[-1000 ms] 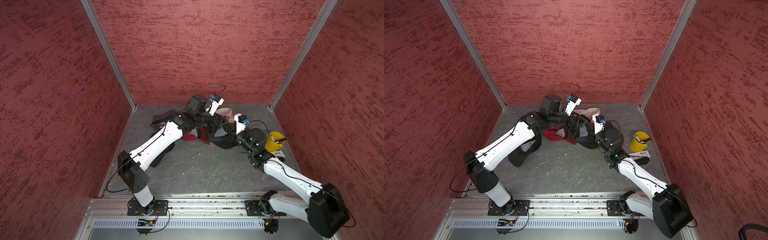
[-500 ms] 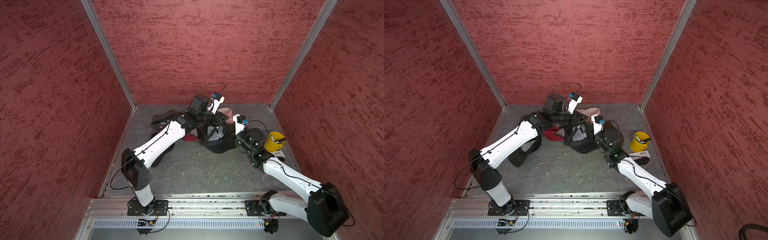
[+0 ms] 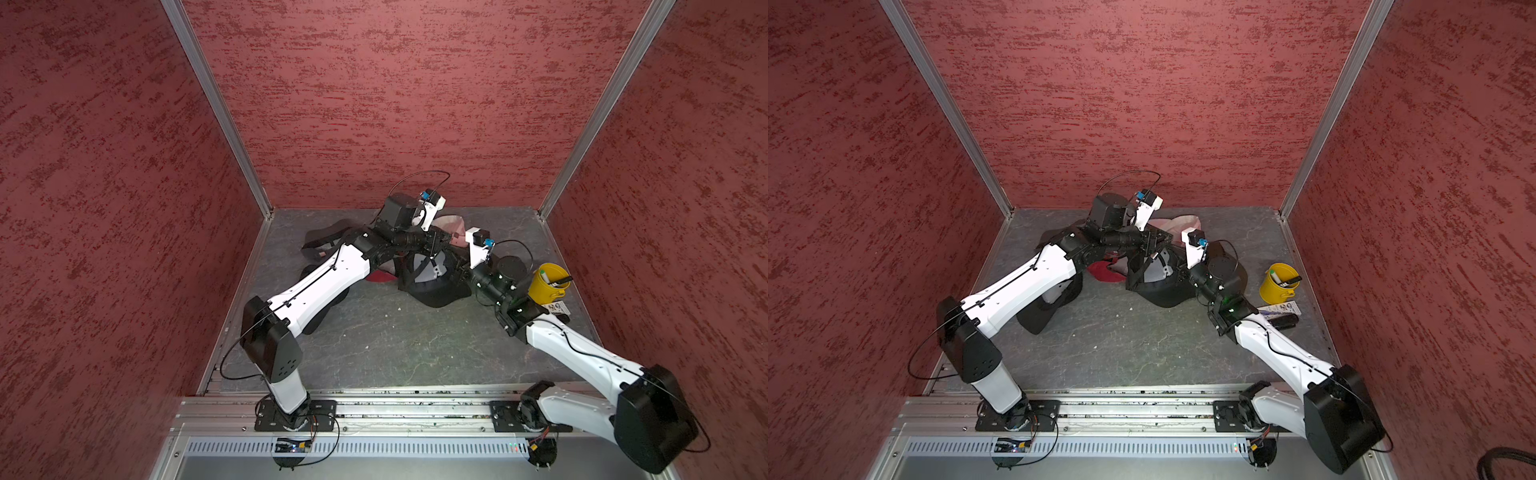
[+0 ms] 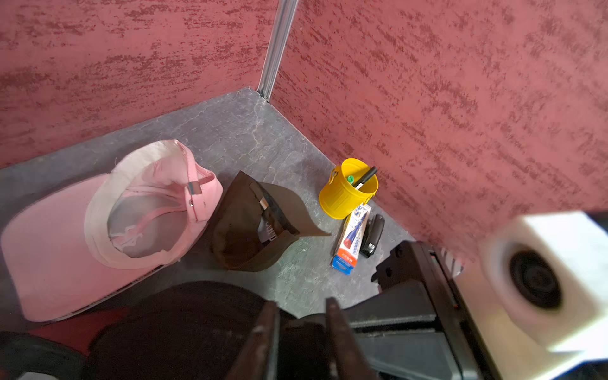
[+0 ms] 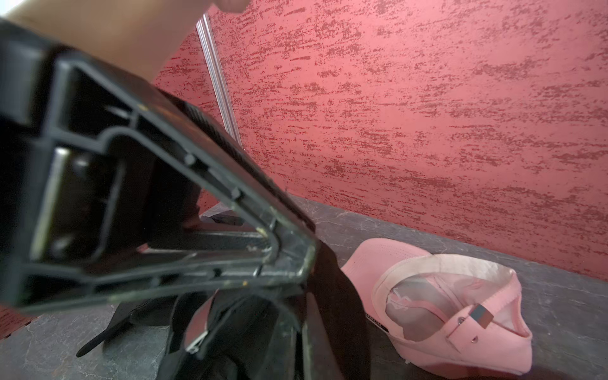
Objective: Open the adjustable buckle of the baseball cap
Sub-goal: Open the adjustable buckle on the baseball cap.
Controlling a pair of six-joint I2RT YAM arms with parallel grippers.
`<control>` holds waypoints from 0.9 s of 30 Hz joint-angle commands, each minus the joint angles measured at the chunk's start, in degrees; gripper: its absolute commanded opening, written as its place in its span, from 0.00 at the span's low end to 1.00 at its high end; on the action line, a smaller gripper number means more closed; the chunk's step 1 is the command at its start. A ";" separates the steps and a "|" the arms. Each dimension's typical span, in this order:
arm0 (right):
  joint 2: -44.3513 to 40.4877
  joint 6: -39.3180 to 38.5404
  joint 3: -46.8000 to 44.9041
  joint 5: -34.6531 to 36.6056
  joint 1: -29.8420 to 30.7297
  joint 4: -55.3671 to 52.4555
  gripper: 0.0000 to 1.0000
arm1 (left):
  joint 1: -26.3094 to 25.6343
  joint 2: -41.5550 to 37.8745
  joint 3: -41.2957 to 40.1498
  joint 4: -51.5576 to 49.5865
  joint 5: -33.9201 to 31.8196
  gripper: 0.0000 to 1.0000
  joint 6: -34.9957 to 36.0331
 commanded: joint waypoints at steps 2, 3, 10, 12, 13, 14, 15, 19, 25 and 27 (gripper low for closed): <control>-0.14 -0.04 2.57 -0.81 0.49 0.76 0.00 | 0.17 -2.35 -1.02 1.63 1.04 0.48 -0.37; -0.06 0.01 2.58 -0.90 0.57 0.67 0.00 | 0.17 -2.35 -0.87 1.72 1.24 0.50 -0.45; -0.47 0.27 2.21 -0.77 0.66 0.40 0.00 | 0.08 -1.61 -1.03 1.84 1.93 0.50 -1.16; -0.68 0.27 2.03 -0.55 0.66 0.36 0.00 | 0.01 -1.47 -1.36 1.99 2.22 0.47 -1.26; -0.76 0.26 2.02 -0.55 0.66 0.33 0.00 | -0.01 -1.47 -1.60 2.14 2.26 0.46 -1.31; -0.82 0.21 2.00 -0.46 0.66 0.23 0.00 | -0.01 -1.47 -1.91 2.28 2.23 0.44 -1.37; -0.89 0.09 2.00 -0.38 0.64 0.15 0.00 | -0.01 -1.55 -2.33 2.48 2.23 0.42 -1.39; -0.85 -0.20 2.10 -0.20 0.66 -0.12 0.00 | 0.08 -1.56 -3.15 3.12 2.62 0.35 -1.60; -0.23 0.04 2.11 -0.15 0.66 -0.17 0.00 | 0.07 -2.04 -3.75 4.03 3.10 0.17 -1.78; -0.23 0.24 1.89 0.06 0.66 -0.04 0.00 | 0.08 -2.50 -4.35 4.83 3.14 0.10 -1.87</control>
